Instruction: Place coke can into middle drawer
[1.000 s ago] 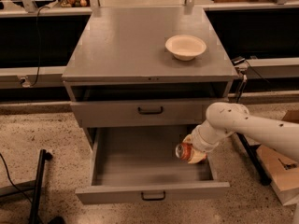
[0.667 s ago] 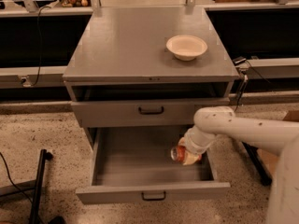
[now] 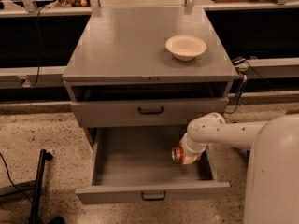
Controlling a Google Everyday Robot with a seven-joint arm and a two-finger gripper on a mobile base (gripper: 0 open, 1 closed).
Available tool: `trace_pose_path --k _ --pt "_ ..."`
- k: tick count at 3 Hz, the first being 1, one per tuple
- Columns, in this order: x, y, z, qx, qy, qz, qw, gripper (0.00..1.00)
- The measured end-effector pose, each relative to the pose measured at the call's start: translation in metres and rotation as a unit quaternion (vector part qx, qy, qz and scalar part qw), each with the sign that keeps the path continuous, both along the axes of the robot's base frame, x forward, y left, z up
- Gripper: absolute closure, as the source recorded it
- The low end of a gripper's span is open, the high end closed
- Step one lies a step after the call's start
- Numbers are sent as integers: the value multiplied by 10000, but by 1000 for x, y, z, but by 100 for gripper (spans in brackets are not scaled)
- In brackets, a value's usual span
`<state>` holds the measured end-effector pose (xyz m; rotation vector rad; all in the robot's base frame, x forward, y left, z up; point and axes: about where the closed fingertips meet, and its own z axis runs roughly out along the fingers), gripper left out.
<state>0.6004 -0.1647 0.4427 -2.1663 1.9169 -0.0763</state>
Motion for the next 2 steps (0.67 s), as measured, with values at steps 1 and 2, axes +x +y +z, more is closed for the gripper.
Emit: trace_pose_path --k 1,2 --pt "-3 -2 -32 348 308 -266 9986 57" --pt "16 -8 -24 481 199 -424 9977 36"
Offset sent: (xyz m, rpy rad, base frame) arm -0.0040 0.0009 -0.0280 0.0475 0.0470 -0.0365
